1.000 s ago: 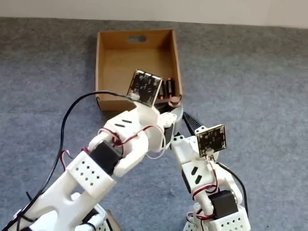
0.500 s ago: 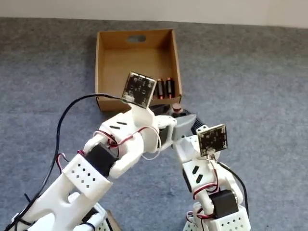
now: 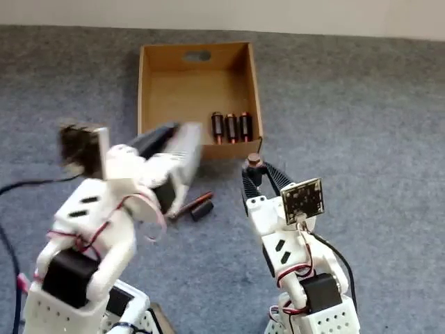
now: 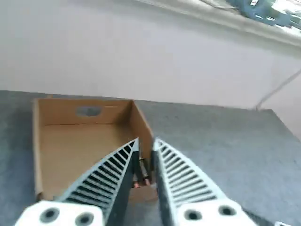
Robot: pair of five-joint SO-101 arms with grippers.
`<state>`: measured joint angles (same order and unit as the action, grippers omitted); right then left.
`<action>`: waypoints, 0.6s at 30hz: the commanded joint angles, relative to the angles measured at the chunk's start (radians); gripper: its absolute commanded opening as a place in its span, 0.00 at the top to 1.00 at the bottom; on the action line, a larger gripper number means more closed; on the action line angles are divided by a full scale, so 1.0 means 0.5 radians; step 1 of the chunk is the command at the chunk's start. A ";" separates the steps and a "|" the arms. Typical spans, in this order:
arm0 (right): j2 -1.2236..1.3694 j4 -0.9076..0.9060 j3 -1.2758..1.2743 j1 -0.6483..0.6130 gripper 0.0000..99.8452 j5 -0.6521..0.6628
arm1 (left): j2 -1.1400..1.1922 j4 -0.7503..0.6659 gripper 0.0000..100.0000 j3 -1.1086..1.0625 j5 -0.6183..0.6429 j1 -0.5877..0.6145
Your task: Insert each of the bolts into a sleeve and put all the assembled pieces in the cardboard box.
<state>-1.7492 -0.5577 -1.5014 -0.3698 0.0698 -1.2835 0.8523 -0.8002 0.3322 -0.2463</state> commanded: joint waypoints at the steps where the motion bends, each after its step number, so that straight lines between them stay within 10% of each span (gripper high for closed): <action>1: -0.020 0.051 0.041 0.002 0.99 0.015 | -0.121 -0.006 0.97 -0.311 0.018 0.339; 11: 0.002 0.072 0.296 -0.002 0.99 0.031 | -0.612 -0.196 0.99 -1.226 0.031 1.352; 18: 0.008 0.078 0.720 -0.002 0.99 0.031 | -1.079 -0.135 0.97 -1.567 -0.172 1.045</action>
<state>-1.7476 -0.5531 -1.2958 -0.3698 0.0729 -1.7499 0.7772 -1.5719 0.3122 0.3583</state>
